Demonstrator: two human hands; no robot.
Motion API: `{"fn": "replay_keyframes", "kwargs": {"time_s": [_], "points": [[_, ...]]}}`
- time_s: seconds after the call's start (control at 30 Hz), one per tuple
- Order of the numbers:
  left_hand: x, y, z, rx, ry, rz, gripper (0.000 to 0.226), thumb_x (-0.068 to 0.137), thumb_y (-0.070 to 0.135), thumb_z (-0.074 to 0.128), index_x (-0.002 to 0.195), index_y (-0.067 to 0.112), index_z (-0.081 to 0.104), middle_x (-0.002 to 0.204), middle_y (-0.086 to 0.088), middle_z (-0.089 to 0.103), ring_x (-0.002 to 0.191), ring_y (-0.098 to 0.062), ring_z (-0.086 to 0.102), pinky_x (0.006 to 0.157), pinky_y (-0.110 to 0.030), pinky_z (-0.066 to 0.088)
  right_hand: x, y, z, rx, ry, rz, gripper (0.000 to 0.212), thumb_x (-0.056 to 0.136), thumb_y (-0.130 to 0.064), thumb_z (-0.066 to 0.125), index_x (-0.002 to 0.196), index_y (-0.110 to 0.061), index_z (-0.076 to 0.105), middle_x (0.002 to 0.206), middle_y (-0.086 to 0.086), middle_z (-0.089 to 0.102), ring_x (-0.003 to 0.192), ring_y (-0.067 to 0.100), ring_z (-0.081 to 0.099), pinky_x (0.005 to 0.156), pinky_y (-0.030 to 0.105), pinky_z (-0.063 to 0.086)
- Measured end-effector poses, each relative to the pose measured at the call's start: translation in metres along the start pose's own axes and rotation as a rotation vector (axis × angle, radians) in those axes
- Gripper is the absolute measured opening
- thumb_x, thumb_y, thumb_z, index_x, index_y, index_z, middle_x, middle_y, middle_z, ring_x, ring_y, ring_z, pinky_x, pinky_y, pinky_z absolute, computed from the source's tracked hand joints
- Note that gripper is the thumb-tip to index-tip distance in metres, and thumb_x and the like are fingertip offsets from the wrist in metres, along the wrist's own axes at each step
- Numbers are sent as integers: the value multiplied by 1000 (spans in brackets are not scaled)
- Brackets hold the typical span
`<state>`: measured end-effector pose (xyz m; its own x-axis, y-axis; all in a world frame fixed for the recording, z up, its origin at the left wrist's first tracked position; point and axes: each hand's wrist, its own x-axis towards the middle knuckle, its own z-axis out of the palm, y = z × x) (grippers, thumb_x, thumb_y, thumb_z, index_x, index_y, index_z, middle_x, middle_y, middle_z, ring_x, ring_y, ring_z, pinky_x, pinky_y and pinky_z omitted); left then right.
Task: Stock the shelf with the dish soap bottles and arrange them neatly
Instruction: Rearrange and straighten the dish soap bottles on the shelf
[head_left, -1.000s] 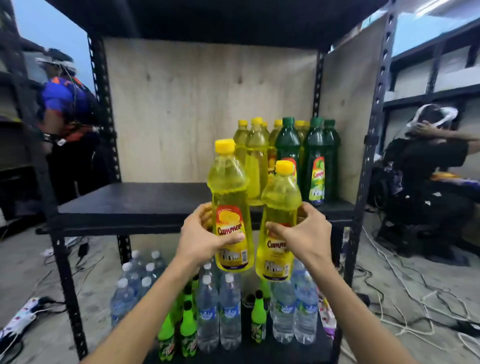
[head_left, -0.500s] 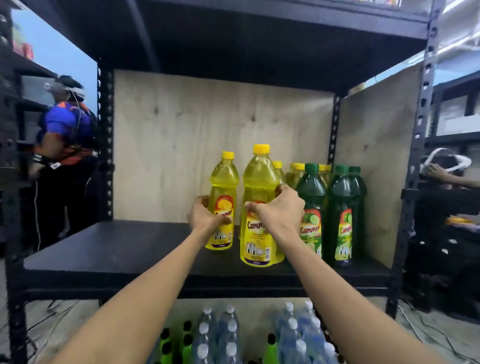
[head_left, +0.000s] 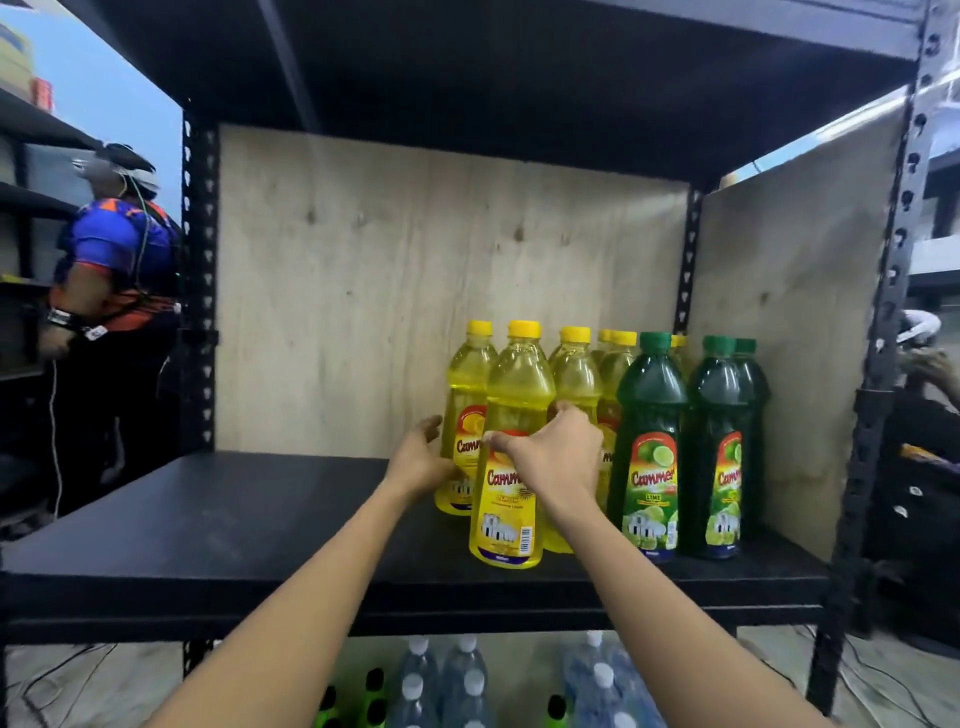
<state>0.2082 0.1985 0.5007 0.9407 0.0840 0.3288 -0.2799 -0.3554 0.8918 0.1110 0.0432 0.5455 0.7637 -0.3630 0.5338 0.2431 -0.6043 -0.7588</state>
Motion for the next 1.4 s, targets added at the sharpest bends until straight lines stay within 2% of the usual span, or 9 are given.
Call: {"fn": "replay_keyframes", "kwargs": {"time_s": [0.13,0.23,0.3,0.43,0.57,0.73,0.97,1.27,1.4], "points": [[-54,9,-13,-94,223,71,55,80,-5,57,123,28,61,124,2,67,113,-11,62,88,-26,50,7,-17,-18,-87,24,-114,90,59,-55,89,128,-11,51,119,12,68,112,33,64,92,42,54],[-84,19,-4,-218,-44,67,61,69,3,72,121,32,56,118,5,69,106,-11,66,90,-35,57,26,-42,-33,-108,81,-213,101,62,-53,88,142,-12,44,131,13,62,124,34,56,99,41,47],[-94,26,10,-99,-140,47,76,60,21,87,124,33,47,116,9,68,100,-7,67,88,-31,56,40,-58,-38,-161,-31,-158,86,62,-53,88,130,-10,58,122,13,67,115,33,61,91,39,49],[-108,31,45,223,97,80,116,50,57,88,146,19,35,130,2,54,120,-19,57,102,-38,48,47,-69,-34,-215,-196,-64,60,59,-47,92,94,-4,70,95,12,73,93,28,69,75,35,56],[-116,25,55,236,213,99,115,63,53,86,152,22,21,141,1,43,133,-22,45,110,-44,36,31,-71,-32,-174,-116,-130,55,56,-46,94,85,-8,67,79,7,66,79,24,64,64,32,50],[-117,18,12,203,336,192,104,62,49,88,147,24,33,133,2,51,125,-21,53,106,-43,41,5,-98,-18,-104,-81,-291,46,58,-50,90,73,-12,70,71,4,71,69,20,67,60,30,48],[-73,-6,-105,318,499,257,109,62,36,91,151,25,29,128,1,53,117,-22,58,100,-38,47,3,-165,65,145,-173,-335,41,58,-48,91,70,-17,67,69,-2,68,70,17,64,55,25,49],[33,-75,-194,370,573,130,118,61,26,93,157,25,24,130,-1,57,117,-21,58,91,-25,44,45,-203,222,202,-266,-346,60,57,-54,89,98,-13,72,105,9,73,99,27,68,68,25,38],[70,-107,-211,377,573,109,121,58,28,94,157,24,25,124,-3,60,114,-20,59,100,-35,50,65,-202,275,202,-315,-333,65,58,-50,90,104,-10,67,111,11,70,105,29,66,72,29,44]]}}
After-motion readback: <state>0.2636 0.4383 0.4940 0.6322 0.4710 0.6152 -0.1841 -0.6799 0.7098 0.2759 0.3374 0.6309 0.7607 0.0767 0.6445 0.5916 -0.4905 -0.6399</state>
